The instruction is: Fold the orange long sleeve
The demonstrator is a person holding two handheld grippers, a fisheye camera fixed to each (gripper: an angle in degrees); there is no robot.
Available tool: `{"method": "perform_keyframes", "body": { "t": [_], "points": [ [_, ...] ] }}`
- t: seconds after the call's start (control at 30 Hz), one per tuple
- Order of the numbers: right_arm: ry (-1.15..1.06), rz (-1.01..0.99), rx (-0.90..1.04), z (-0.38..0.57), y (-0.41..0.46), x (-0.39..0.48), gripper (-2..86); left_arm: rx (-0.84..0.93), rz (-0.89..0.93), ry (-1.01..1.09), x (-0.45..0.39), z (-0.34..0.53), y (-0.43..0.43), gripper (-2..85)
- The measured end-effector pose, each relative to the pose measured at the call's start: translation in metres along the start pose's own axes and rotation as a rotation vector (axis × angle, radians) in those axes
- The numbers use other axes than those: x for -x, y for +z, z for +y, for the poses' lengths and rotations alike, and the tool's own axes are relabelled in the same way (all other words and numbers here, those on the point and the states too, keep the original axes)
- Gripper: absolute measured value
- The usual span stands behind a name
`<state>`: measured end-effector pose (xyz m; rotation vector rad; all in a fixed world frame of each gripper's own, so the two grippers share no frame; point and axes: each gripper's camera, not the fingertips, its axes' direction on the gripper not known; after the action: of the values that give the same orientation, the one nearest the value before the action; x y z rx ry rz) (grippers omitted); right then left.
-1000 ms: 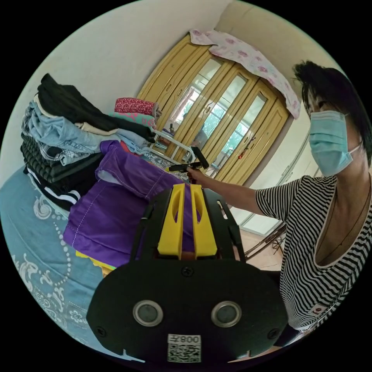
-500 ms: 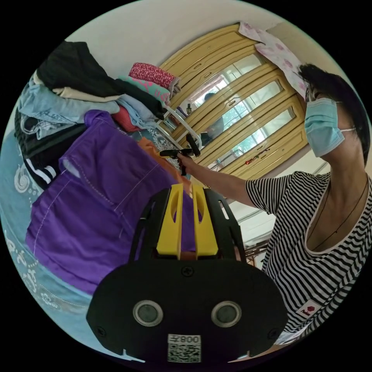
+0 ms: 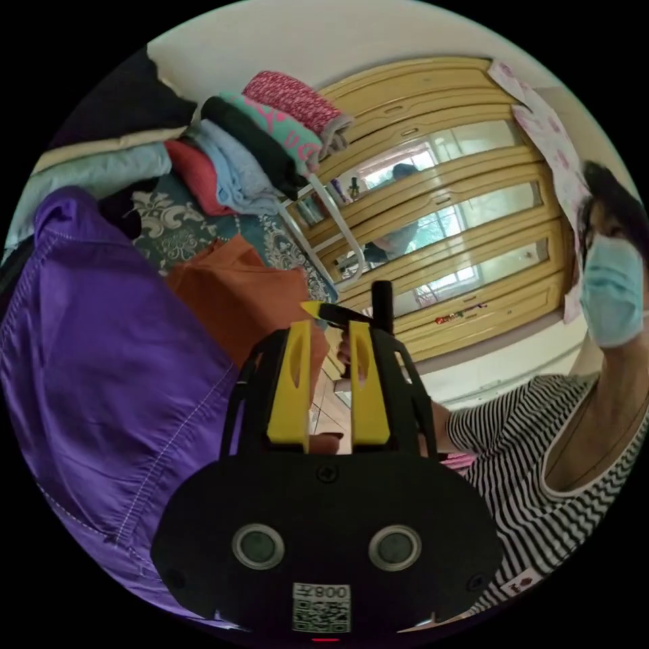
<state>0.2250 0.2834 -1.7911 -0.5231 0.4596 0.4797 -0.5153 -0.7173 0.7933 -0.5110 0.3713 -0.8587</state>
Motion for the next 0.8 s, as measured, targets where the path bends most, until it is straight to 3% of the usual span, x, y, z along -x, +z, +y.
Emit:
{"method": "perform_keyframes", "body": {
  "t": [0.17, 0.37, 0.8],
  "points": [
    [-0.032, -0.164, -0.063, 0.022, -0.015, 0.025, 1.1, 0.021, 0.022, -0.194, 0.026, -0.046, 0.035, 14.7],
    [-0.074, -0.167, -0.014, 0.014, -0.015, 0.037, 0.9, -0.001, 0.079, -0.365, 0.051, -0.082, 0.052, 14.5],
    [-0.117, -0.143, 0.003, -0.056, -0.033, 0.061, 0.7, 0.093, -0.141, -0.342, 0.03, -0.158, 0.053, 16.4]
  ]
}}
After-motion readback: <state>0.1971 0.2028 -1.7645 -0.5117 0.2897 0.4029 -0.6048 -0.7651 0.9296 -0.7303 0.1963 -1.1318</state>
